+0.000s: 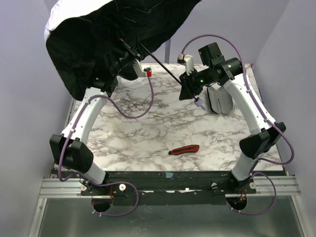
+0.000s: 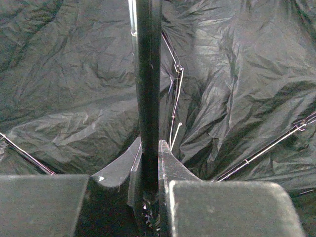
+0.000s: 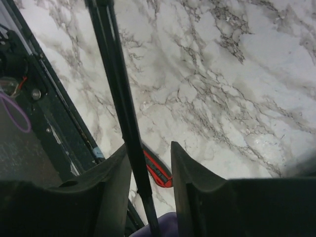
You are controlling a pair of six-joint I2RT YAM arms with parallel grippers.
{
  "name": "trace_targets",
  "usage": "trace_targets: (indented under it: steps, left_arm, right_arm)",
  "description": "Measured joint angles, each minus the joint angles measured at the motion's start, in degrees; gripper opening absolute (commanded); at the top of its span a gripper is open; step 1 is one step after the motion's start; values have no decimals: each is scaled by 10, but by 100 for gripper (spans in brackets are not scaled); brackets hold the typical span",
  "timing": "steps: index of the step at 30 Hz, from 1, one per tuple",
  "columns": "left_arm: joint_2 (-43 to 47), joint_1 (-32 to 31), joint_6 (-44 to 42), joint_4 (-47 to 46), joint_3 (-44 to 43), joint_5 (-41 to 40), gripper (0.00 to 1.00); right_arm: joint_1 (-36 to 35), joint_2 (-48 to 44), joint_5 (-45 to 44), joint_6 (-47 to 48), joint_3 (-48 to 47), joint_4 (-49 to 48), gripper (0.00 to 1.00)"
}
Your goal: Open the umbrella
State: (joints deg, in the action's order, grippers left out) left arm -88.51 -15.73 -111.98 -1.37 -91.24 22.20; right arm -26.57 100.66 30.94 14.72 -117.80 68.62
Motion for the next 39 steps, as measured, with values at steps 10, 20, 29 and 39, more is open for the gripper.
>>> trace_targets:
  steps: [10, 20, 29, 39]
  left_arm:
    - [0, 11, -10, -24, 7, 10, 0]
    - [-17, 19, -18, -47, 8, 30, 6]
    - [-68, 25, -7, -116, 0, 57, 16]
    - [-136, 43, -13, -107, -90, 76, 20]
  right_arm:
    - [0, -3, 18, 38, 52, 44, 4]
    - [-5, -3, 56, 50, 58, 50, 1]
    - [-4, -9, 61, 30, 76, 33, 1]
    - [0, -40, 53, 12, 126, -8, 1]
